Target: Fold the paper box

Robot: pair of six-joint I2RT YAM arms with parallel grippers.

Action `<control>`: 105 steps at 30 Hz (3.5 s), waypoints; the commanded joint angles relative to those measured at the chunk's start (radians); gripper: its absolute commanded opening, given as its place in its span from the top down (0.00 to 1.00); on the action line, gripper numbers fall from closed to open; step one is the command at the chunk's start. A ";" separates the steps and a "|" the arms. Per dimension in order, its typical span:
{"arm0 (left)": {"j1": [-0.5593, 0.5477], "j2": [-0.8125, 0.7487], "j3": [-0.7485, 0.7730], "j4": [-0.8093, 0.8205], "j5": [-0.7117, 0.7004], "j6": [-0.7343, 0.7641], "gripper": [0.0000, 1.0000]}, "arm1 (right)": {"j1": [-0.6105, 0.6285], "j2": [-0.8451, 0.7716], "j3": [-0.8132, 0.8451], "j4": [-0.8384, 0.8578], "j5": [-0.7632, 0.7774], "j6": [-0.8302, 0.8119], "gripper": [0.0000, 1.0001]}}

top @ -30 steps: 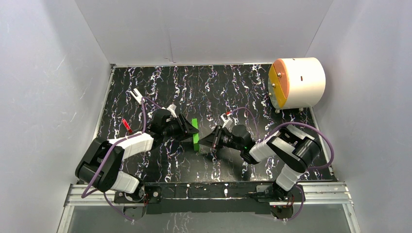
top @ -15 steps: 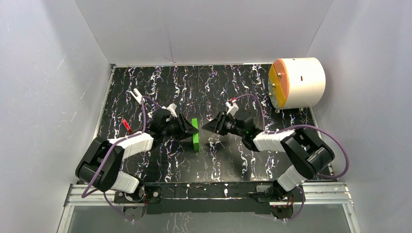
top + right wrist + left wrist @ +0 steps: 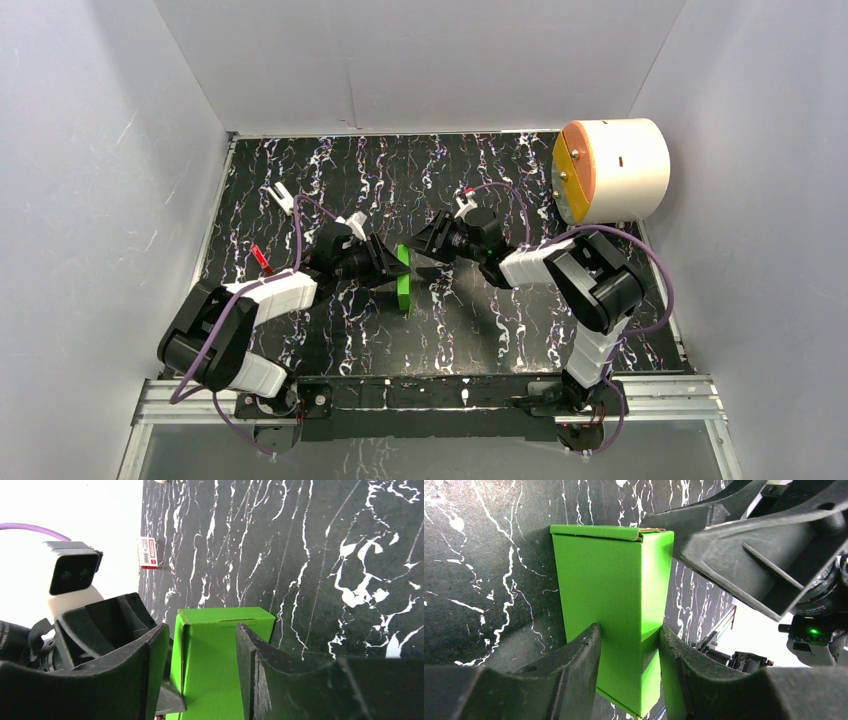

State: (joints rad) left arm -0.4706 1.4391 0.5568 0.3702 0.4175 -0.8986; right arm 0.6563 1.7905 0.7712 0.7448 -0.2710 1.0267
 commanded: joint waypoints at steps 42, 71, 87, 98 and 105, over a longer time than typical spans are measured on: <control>0.044 0.104 -0.051 -0.128 -0.014 -0.022 0.62 | 0.015 0.271 -0.179 0.234 -0.101 0.029 1.00; 0.070 -0.017 0.200 -0.426 -0.114 0.209 0.33 | -0.084 -0.273 0.014 -0.158 -0.102 -0.288 0.34; 0.069 0.029 0.368 -0.542 -0.104 0.259 0.27 | -0.113 -0.641 -0.109 -0.500 0.166 -0.531 0.07; -0.044 0.111 0.469 -0.649 -0.314 0.330 0.31 | -0.115 -0.739 -0.149 -0.585 0.247 -0.580 0.08; -0.167 0.215 0.604 -0.798 -0.566 0.438 0.41 | -0.118 -0.810 -0.170 -0.624 0.304 -0.592 0.08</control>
State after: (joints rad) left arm -0.5865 1.6325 1.0916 -0.3126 0.0238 -0.5453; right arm 0.5442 1.0290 0.6098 0.1280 -0.0288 0.4610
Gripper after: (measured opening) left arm 0.620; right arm 0.918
